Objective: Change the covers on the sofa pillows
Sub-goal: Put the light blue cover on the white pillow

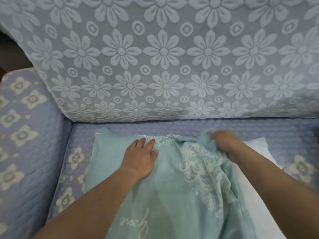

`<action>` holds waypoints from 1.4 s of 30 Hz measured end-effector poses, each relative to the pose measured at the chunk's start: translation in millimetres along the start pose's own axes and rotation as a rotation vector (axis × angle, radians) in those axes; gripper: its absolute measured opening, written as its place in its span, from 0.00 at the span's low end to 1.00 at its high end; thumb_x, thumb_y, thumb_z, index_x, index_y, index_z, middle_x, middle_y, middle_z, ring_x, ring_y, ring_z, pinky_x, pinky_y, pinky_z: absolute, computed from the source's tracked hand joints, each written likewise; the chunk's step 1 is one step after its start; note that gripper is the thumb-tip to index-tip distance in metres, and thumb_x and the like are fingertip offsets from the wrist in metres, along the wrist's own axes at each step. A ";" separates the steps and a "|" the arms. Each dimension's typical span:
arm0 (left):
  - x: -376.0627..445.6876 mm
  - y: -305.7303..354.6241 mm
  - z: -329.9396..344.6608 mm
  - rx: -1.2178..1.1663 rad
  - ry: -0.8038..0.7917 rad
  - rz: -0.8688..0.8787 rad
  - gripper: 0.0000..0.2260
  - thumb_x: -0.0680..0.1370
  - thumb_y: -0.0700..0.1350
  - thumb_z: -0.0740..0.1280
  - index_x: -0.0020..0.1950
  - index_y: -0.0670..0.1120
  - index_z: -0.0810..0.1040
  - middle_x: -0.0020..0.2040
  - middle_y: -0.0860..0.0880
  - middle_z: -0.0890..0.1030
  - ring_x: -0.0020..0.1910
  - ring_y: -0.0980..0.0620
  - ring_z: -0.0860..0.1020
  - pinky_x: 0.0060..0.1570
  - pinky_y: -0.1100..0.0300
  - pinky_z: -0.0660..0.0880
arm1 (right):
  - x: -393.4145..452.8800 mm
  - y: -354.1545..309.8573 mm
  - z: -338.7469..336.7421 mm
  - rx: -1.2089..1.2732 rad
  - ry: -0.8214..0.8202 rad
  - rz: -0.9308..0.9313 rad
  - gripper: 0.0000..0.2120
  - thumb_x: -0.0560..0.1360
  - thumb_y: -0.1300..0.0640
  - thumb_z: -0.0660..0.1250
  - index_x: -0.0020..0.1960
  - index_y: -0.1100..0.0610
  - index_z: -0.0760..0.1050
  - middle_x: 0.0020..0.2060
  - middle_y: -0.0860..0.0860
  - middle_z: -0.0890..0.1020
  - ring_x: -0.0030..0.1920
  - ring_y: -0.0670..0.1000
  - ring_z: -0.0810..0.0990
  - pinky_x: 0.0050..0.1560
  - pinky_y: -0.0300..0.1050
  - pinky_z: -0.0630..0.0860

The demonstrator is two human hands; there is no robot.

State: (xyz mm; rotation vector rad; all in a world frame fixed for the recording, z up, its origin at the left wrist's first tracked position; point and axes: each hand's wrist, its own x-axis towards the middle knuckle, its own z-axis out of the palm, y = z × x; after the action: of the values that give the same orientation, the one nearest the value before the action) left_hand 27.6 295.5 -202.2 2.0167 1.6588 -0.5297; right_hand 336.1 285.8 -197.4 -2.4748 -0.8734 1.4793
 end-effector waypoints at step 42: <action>-70.2 44.8 54.4 0.013 0.320 0.013 0.27 0.81 0.61 0.47 0.78 0.56 0.67 0.78 0.40 0.65 0.75 0.36 0.63 0.74 0.39 0.60 | -37.0 112.1 -35.0 0.474 0.332 -0.047 0.21 0.77 0.43 0.69 0.61 0.57 0.75 0.51 0.56 0.83 0.48 0.55 0.83 0.45 0.49 0.78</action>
State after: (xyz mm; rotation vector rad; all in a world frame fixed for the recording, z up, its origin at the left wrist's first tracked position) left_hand 58.1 200.9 -201.4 2.2107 1.8234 -0.2197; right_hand 398.5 179.8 -194.8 -2.2268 -0.4513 1.0596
